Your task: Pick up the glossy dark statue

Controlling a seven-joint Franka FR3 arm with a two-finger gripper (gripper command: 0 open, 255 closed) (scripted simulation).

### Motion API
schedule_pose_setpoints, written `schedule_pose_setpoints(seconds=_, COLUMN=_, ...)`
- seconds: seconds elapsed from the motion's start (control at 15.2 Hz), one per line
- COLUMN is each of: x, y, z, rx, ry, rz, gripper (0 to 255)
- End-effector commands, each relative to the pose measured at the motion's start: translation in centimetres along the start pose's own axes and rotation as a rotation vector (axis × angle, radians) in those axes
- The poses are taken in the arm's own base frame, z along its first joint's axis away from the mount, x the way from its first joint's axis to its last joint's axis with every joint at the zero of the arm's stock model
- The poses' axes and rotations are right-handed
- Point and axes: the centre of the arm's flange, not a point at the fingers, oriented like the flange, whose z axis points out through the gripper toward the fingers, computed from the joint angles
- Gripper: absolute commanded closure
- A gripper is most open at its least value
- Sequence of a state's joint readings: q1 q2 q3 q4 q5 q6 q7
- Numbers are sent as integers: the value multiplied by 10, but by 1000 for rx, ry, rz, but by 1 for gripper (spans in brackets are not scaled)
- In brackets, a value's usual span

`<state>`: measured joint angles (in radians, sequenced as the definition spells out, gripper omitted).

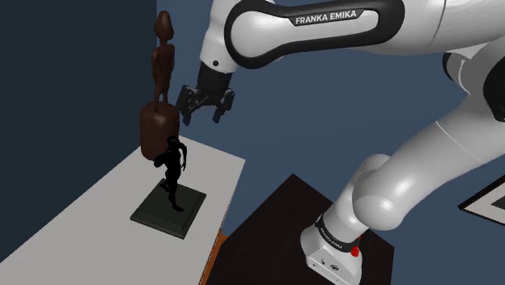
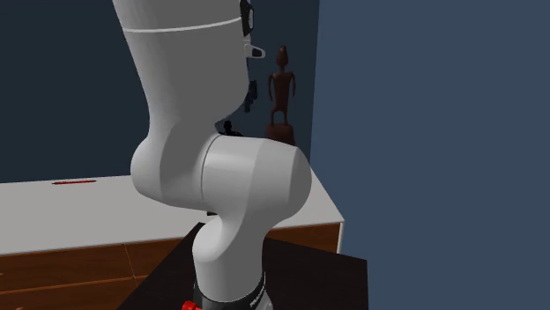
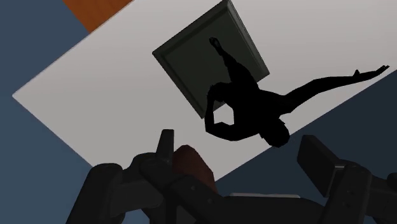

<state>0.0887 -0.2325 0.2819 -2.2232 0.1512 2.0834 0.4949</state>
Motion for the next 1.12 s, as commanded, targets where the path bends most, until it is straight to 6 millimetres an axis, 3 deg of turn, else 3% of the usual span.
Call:
schedule_pose_setpoints(seconds=0.0, x=11, y=-15, z=17, rx=21, ry=-16, rz=21, gripper=0)
schedule_pose_setpoints(seconds=0.26, x=29, y=-49, z=48, rx=60, ry=-46, rz=59, gripper=0)
schedule_pose_setpoints(seconds=0.79, x=28, y=-46, z=89, rx=62, ry=-47, rz=60, gripper=0)
schedule_pose_setpoints(seconds=0.92, x=28, y=-46, z=89, rx=62, ry=-47, rz=60, gripper=0)
schedule_pose_setpoints(seconds=0.99, x=28, y=-46, z=89, rx=62, ry=-47, rz=60, gripper=255)
schedule_pose_setpoints(seconds=1.06, x=29, y=-46, z=89, rx=62, ry=-47, rz=60, gripper=255)
